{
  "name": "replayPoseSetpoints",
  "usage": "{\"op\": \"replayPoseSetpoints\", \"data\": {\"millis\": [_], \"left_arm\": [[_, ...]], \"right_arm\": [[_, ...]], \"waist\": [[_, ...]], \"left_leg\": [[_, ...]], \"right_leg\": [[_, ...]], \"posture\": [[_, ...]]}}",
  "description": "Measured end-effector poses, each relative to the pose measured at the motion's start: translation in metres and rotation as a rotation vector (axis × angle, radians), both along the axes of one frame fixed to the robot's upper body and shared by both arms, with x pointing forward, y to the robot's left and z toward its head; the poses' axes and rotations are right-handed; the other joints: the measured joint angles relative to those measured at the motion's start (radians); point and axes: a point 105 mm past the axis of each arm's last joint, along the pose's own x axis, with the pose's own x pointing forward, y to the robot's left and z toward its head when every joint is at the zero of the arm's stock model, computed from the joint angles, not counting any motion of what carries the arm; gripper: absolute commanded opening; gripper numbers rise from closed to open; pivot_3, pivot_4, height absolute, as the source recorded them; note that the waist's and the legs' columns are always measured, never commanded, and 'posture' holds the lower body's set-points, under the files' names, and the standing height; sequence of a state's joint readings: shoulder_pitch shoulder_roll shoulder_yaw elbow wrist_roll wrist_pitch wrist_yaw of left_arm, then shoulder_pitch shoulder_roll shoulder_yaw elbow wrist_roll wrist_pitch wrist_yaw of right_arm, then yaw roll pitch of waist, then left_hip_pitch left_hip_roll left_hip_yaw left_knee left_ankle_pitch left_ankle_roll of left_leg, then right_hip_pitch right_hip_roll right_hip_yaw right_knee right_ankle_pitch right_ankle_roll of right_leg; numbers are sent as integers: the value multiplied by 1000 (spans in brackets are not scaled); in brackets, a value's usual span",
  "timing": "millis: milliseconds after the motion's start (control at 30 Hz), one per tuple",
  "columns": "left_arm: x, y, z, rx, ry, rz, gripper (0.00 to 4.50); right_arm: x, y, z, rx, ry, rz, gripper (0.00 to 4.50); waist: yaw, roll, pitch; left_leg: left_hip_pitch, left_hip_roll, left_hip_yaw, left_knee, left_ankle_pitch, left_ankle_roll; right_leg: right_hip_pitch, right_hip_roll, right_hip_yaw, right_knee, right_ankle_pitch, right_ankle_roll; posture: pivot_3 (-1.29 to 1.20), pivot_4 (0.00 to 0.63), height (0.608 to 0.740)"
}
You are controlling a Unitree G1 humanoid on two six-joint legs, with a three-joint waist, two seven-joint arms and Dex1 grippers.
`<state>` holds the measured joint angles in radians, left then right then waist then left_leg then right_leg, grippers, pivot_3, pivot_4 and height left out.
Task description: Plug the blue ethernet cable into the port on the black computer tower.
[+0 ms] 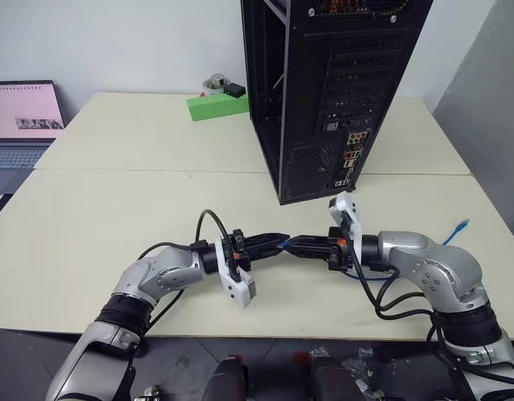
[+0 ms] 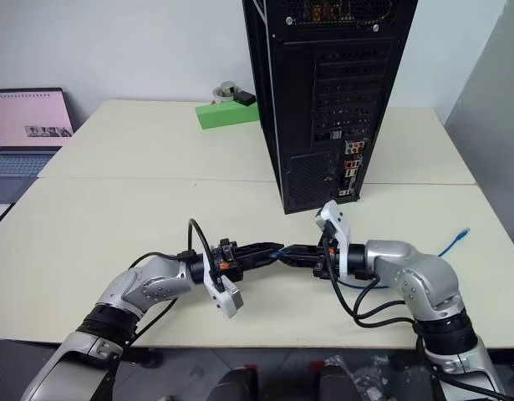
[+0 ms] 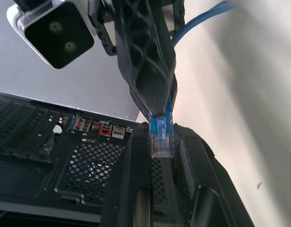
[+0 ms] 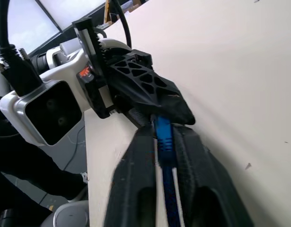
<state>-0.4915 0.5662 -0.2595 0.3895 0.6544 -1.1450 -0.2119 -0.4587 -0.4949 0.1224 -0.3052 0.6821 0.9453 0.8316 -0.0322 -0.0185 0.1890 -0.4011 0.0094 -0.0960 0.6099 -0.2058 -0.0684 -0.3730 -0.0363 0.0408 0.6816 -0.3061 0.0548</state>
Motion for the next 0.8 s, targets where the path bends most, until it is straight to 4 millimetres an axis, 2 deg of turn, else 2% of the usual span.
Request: {"op": "replayPoseSetpoints", "data": {"millis": [433, 500, 567, 700, 800], "left_arm": [[-1, -1, 0, -15, 2, -3, 298], [-1, -2, -1, -14, 3, -5, 298], [0, -1, -1, -11, 5, 0, 298], [1, 3, -1, 1, 3, 10, 298], [1, 3, -1, -3, 2, 10, 298]], "right_arm": [[1, -2, 1, -11, 4, 28, 14], [1, -2, 1, -12, 7, 31, 720], [0, -5, 1, -20, 10, 37, 1078], [0, -10, -1, -42, 14, 31, 2162], [1, -12, -2, -48, 19, 26, 2177]], "waist": [[0, 0, 0], [0, 0, 0], [0, 0, 0], [0, 0, 0], [0, 0, 0]], "left_leg": [[0, 0, 0, 0, 0, 0], [0, 0, 0, 0, 0, 0], [0, 0, 0, 0, 0, 0], [0, 0, 0, 0, 0, 0], [0, 0, 0, 0, 0, 0]], "right_leg": [[0, 0, 0, 0, 0, 0], [0, 0, 0, 0, 0, 0], [0, 0, 0, 0, 0, 0], [0, 0, 0, 0, 0, 0], [0, 0, 0, 0, 0, 0]], "posture": [[0, 150, 740], [0, 150, 740], [0, 150, 740], [0, 150, 740], [0, 150, 740]]}}
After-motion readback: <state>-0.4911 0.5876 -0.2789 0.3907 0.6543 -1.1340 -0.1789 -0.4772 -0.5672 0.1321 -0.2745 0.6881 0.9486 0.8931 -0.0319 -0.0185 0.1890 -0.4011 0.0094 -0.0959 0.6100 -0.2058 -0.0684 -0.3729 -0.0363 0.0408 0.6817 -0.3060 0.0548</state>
